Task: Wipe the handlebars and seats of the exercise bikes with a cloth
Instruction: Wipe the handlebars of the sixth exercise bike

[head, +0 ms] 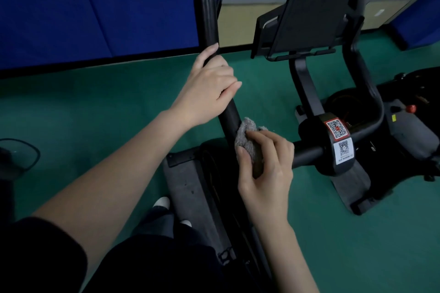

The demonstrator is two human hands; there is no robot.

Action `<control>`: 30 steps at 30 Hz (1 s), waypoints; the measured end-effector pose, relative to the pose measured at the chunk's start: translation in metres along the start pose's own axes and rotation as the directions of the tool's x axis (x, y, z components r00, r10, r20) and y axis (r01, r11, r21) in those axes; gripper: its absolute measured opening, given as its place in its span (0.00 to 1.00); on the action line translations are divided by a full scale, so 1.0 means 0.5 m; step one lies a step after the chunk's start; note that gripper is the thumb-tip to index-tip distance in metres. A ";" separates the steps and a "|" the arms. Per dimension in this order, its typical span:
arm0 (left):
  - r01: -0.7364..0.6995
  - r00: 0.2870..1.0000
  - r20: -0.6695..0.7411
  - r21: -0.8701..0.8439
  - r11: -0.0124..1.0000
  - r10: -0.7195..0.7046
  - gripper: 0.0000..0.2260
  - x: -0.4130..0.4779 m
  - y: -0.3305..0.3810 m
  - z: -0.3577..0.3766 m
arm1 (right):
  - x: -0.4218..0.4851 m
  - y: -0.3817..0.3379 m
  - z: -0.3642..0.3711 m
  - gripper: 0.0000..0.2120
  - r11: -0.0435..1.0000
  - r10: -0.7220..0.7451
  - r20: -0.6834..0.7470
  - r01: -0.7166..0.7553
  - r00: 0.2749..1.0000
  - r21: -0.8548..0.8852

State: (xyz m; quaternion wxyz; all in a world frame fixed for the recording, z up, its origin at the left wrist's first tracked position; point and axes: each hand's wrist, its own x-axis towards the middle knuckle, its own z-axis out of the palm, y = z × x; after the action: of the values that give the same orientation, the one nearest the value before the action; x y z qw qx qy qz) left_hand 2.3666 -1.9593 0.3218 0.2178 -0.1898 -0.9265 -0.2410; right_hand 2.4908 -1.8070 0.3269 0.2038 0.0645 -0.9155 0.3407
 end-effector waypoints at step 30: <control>-0.032 0.999 -0.005 0.005 0.999 0.032 0.19 0.001 -0.005 0.002 | 0.188 0.029 -0.030 0.17 0.927 0.311 0.759 -0.358 0.572 -0.110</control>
State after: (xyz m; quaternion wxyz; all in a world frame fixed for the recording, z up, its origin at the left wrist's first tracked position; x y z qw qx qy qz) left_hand 2.3647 -1.9609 0.3203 0.2246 -0.2036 -0.9233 -0.2357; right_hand 2.4066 -1.7845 0.3676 -0.2720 0.0339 -0.9001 0.3387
